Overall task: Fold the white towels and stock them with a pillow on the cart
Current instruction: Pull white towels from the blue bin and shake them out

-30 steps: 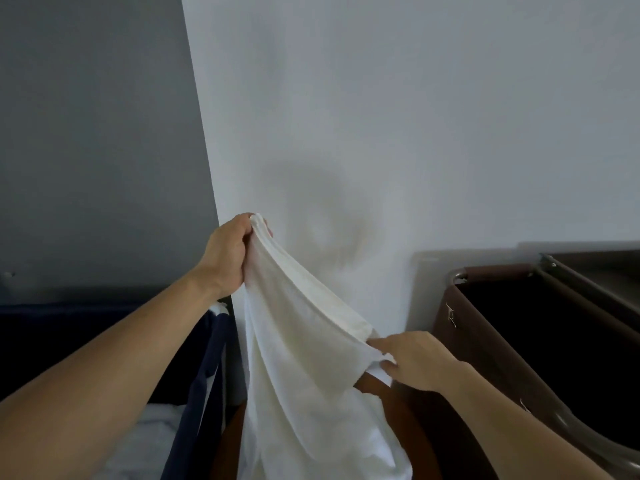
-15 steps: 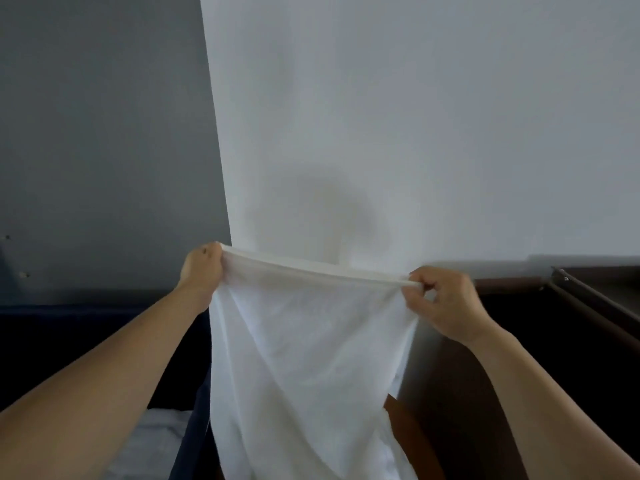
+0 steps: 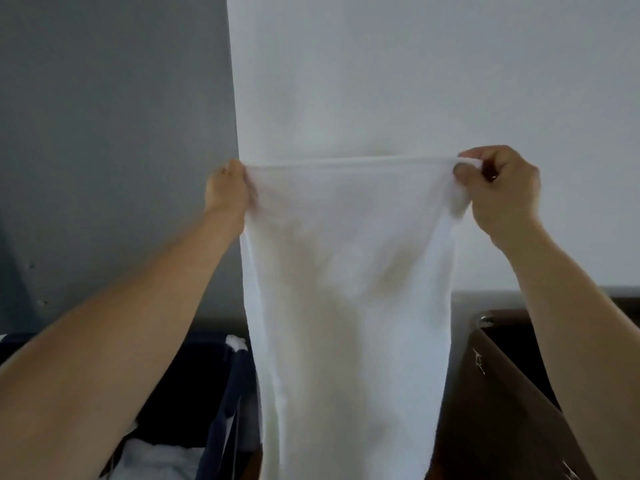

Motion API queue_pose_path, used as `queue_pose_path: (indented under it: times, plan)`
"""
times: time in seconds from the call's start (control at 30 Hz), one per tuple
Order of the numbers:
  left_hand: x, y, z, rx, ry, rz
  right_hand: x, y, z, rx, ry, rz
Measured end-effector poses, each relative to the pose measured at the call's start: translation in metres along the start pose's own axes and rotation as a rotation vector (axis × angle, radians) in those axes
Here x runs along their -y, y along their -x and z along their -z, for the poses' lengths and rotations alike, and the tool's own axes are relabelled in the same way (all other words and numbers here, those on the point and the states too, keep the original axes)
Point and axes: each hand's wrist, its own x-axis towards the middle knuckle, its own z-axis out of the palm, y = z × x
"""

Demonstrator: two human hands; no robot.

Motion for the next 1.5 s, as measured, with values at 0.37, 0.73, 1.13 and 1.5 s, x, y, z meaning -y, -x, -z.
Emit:
queue_pose_path:
  times: [0.37,0.73,1.13,1.5]
  plan:
    - [-0.043,-0.005,-0.005,0.028,-0.032,-0.005,0.025,-0.010,0.008,-0.042,0.046,-0.072]
    - [-0.033,-0.005,-0.018,-0.023,0.164,0.130,0.031,-0.004,0.007,-0.071,-0.151,-0.048]
    - [0.006,0.029,-0.040,-0.194,-0.209,0.098,-0.002,-0.009,0.007,-0.035,-0.338,-0.096]
    - [0.050,0.069,-0.034,-0.180,0.018,0.038,-0.065,0.030,-0.004,0.123,-0.222,-0.171]
